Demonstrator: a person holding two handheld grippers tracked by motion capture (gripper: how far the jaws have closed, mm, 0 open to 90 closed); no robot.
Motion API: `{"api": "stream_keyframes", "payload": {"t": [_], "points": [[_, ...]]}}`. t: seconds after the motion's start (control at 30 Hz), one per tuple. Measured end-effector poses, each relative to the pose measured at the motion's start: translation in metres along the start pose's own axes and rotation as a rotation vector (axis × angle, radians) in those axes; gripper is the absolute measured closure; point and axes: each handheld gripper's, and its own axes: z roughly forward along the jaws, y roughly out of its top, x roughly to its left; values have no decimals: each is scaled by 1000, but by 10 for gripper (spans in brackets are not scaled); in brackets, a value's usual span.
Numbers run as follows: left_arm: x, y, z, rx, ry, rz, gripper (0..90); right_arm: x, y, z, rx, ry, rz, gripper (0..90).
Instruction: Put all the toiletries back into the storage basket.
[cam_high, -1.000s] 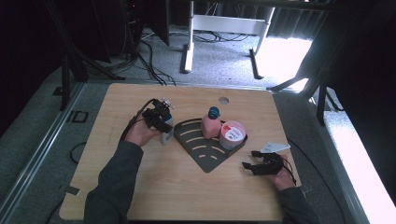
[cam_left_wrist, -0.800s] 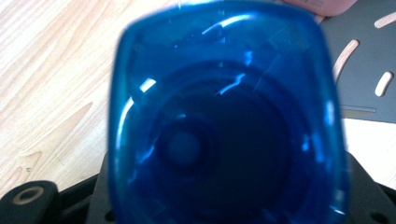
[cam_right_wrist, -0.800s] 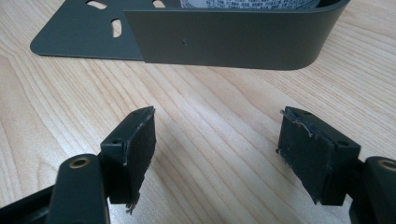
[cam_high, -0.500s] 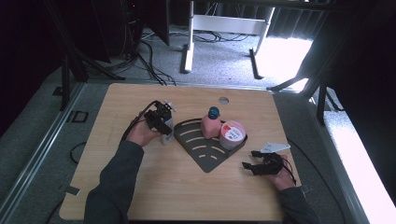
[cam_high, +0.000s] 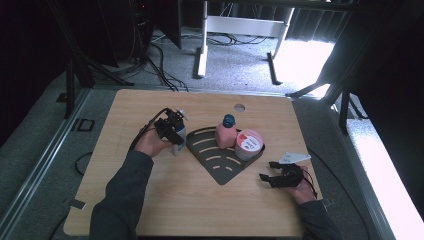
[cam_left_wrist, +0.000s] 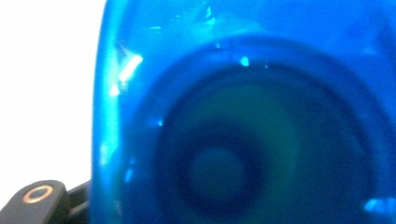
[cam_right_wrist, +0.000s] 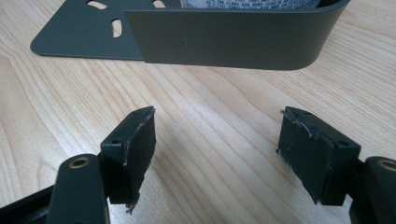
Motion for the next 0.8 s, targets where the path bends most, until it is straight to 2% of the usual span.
{"api": "stream_keyframes", "payload": {"t": [0.47, 0.8], "points": [[6, -6, -3, 20, -36, -22, 538, 0, 0, 0, 0, 1, 1, 270], [4, -5, -2, 26, -6, -8, 515, 0, 0, 0, 0, 0, 0, 270]]}}
